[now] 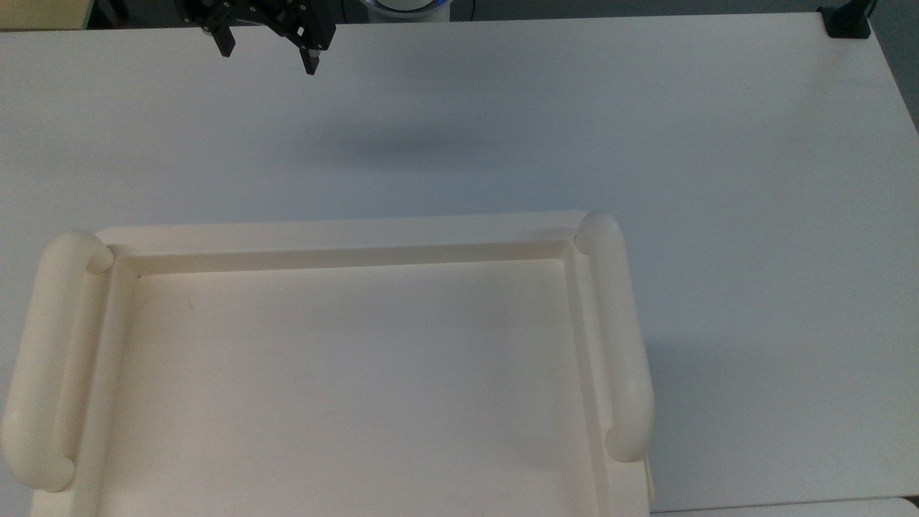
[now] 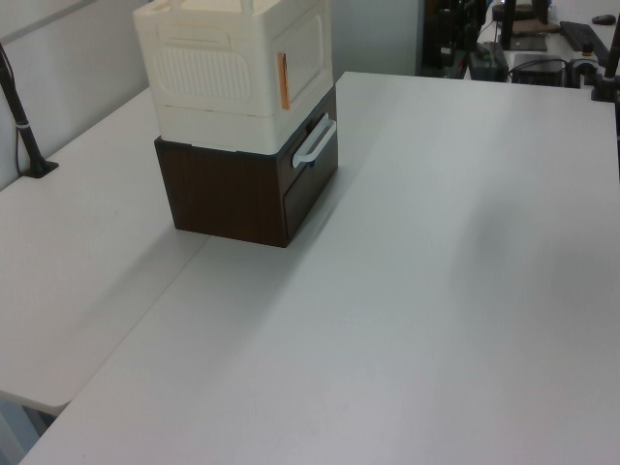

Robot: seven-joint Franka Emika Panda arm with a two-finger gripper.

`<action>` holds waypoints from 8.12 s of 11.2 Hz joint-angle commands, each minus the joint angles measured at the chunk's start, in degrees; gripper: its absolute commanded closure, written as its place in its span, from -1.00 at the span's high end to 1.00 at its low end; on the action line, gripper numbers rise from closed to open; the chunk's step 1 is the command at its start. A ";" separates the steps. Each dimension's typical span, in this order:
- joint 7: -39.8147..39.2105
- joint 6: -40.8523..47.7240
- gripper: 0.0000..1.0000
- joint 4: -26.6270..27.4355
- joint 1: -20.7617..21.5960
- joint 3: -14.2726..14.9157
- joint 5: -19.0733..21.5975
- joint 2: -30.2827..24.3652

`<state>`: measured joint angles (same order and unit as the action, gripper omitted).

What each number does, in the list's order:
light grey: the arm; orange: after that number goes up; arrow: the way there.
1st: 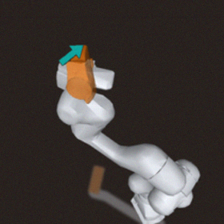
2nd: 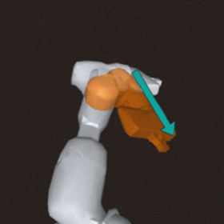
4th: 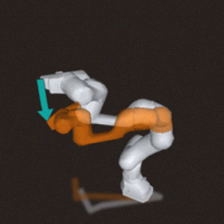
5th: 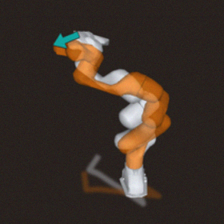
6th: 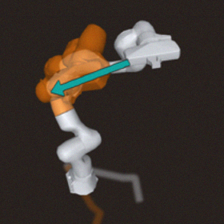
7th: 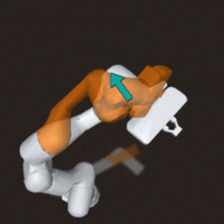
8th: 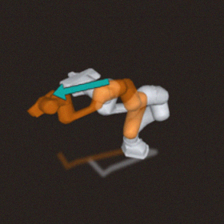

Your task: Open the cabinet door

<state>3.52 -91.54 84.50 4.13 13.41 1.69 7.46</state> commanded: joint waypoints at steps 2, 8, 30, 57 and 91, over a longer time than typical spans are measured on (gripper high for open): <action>-1.23 1.02 1.00 0.67 1.49 0.91 -3.71 -0.69; -3.25 0.84 1.00 0.58 0.96 0.92 -3.01 -0.52; -7.56 -7.84 1.00 0.50 0.79 0.74 6.74 3.35; 10.82 -55.41 1.00 -2.06 17.58 0.48 -1.86 9.94; 18.90 -53.16 -0.89 1.11 18.81 0.65 -11.71 10.04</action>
<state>20.73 -149.14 80.53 22.90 13.25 -8.64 22.94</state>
